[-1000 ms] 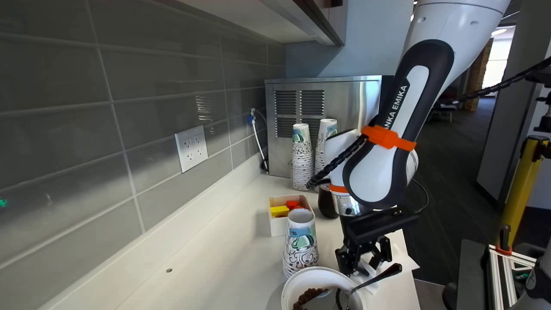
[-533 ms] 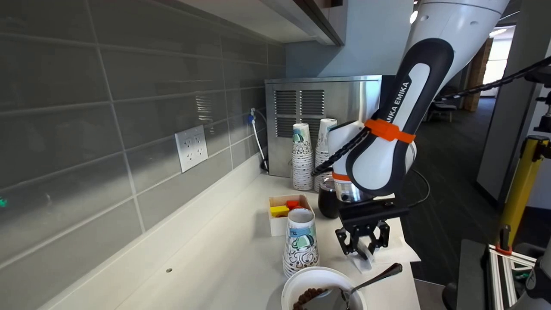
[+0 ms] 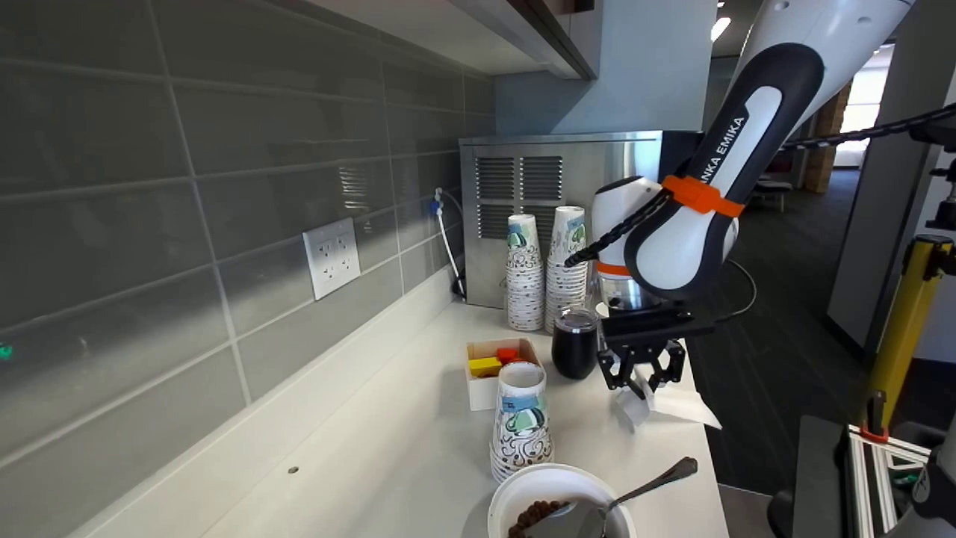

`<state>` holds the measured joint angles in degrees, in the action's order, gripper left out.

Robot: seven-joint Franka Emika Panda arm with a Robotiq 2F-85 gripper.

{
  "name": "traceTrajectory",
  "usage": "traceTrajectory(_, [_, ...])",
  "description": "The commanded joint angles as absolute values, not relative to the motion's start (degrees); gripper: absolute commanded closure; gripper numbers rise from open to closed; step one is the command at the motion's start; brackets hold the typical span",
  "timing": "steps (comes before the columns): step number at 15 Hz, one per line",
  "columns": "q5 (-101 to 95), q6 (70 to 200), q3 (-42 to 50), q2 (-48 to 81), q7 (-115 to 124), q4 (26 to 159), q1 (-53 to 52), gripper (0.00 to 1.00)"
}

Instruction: Use the white napkin to wipe the countertop.

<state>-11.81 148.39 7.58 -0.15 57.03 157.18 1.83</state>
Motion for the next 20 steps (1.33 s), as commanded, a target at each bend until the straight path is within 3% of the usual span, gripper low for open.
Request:
traceTrajectory(1, [-12.9,147.1,6.7,-1.0,56.2,157.1,3.5,0.97])
traceTrajectory(20, [9.2,144.1,-4.5,1.9,-1.2,152.7,-3.6,0.97])
